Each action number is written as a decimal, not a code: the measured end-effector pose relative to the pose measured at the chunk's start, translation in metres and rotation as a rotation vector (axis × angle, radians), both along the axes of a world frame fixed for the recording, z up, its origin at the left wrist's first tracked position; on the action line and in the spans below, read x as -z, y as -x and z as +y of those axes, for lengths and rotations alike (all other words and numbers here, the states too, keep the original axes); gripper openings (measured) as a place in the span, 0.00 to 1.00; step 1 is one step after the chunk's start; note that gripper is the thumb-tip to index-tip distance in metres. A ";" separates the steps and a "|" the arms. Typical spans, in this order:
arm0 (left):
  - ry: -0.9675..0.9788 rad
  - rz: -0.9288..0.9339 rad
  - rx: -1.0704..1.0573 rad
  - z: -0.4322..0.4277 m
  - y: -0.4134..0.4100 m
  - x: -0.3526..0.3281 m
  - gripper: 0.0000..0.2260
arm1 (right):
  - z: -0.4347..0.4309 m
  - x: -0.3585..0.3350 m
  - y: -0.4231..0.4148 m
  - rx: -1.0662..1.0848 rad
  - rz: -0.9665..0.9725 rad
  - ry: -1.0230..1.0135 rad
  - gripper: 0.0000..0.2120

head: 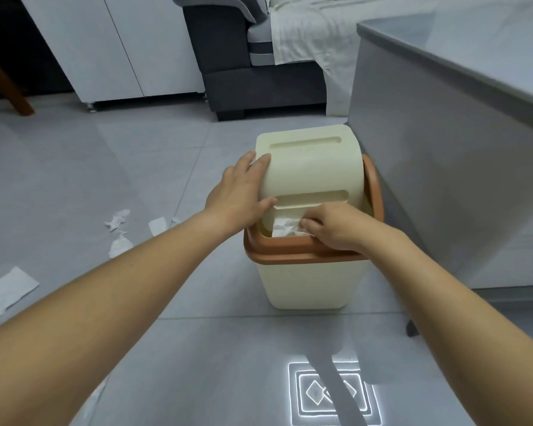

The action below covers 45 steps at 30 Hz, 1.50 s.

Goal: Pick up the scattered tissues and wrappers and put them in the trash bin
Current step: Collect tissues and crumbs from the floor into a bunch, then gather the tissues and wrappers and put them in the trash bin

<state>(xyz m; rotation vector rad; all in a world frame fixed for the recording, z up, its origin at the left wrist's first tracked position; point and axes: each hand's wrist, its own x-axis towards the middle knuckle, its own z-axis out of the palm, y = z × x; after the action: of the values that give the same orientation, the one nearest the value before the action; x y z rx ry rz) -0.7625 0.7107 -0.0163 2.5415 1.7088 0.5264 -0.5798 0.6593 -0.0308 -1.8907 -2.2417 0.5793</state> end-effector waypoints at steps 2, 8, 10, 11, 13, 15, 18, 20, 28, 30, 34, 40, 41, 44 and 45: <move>-0.008 0.009 0.002 -0.002 0.000 0.000 0.34 | -0.003 0.001 -0.002 0.010 0.010 -0.026 0.13; -0.002 0.025 0.011 -0.011 0.003 0.003 0.34 | -0.015 0.004 0.003 0.020 0.032 -0.317 0.11; 0.003 0.031 0.025 -0.015 0.005 0.004 0.34 | -0.017 0.004 0.005 -0.018 0.084 -0.309 0.15; 0.013 0.030 0.029 -0.017 0.007 0.005 0.34 | -0.017 0.003 0.007 -0.043 0.096 -0.254 0.18; 0.034 0.027 0.033 -0.020 0.010 0.005 0.34 | -0.018 0.004 0.012 -0.092 0.025 -0.112 0.24; 0.040 0.036 0.029 -0.021 0.012 0.005 0.35 | -0.017 0.006 0.017 -0.119 -0.091 -0.066 0.26; 0.047 0.037 0.025 -0.023 0.014 0.005 0.35 | -0.018 0.004 0.022 -0.104 -0.051 -0.205 0.23; 0.049 0.025 0.024 -0.026 0.018 0.005 0.35 | -0.021 0.002 0.026 -0.067 -0.028 -0.338 0.25; 0.215 0.004 -0.021 -0.100 0.137 0.048 0.34 | -0.038 0.005 0.067 -0.204 -0.047 -0.588 0.13; 0.320 0.059 -0.067 -0.136 0.195 0.064 0.34 | -0.045 0.010 0.090 -0.283 -0.091 -0.633 0.14; 0.532 0.130 -0.212 -0.223 0.312 0.095 0.34 | -0.067 0.033 0.155 -0.478 -0.153 -0.556 0.19; 0.682 -0.004 -0.528 -0.340 0.420 0.158 0.31 | -0.127 0.092 0.276 -0.881 -0.296 -0.339 0.21; 0.693 -0.041 -0.563 -0.353 0.426 0.167 0.30 | -0.136 0.102 0.292 -0.939 -0.307 -0.295 0.21; 0.717 -0.109 -0.591 -0.389 0.444 0.192 0.26 | -0.165 0.136 0.340 -1.102 -0.339 -0.135 0.21; 0.723 -0.122 -0.584 -0.397 0.447 0.198 0.25 | -0.174 0.145 0.355 -1.107 -0.354 -0.064 0.21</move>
<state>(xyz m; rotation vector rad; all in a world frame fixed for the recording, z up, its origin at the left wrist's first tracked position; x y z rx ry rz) -1.2091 0.3134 -0.2145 1.4947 2.0826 0.0336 -0.9344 0.4857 -0.1757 -0.5745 -3.3717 0.2535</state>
